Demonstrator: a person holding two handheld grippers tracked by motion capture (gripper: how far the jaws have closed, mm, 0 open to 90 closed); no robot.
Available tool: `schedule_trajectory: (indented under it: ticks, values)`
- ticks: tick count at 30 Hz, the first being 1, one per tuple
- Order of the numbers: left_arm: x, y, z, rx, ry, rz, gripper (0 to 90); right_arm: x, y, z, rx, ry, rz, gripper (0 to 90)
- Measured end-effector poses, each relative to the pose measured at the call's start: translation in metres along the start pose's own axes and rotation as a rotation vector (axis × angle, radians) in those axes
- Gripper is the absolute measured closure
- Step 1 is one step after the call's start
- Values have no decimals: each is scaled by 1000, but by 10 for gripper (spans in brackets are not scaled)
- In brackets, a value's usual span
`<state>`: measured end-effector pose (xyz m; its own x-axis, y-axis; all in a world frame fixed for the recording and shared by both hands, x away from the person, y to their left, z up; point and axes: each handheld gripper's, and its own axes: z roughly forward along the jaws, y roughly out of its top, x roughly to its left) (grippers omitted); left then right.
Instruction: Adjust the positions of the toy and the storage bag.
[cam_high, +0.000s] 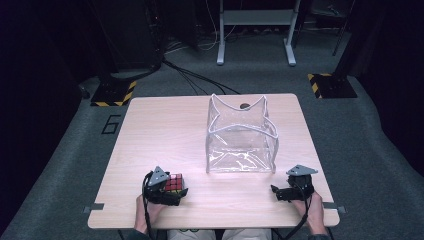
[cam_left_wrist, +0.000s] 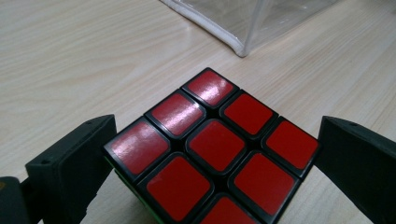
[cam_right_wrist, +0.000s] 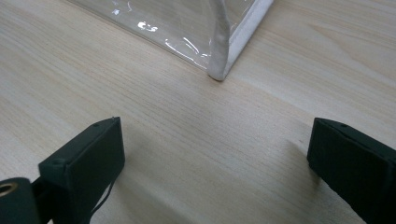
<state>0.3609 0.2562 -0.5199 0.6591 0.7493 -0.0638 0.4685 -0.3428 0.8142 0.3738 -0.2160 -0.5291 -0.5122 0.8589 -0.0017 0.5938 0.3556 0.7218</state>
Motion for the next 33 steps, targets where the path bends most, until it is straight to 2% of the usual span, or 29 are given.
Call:
schedule_trajectory:
  ticks: [2, 4, 7, 18, 24, 33]
  values:
    - [-1, 0, 1, 5, 16, 13, 11, 0, 0, 0, 0, 0, 0, 34]
    - [-2, 0, 1, -3, 22, 20, 66, 0, 0, 0, 0, 0, 0, 34]
    - [-1, 0, 0, -6, 16, 11, 132, 0, 0, 0, 0, 0, 0, 34]
    - [-2, 0, -1, -16, 3, 30, 145, 0, 0, 0, 0, -1, 0, 36]
    - [-9, 4, 2, -17, 8, 36, 146, 0, 0, 0, 0, -1, 0, 36]
    - [-27, 17, 11, -32, -24, 53, 146, 0, 0, 0, 0, -1, 0, 37]
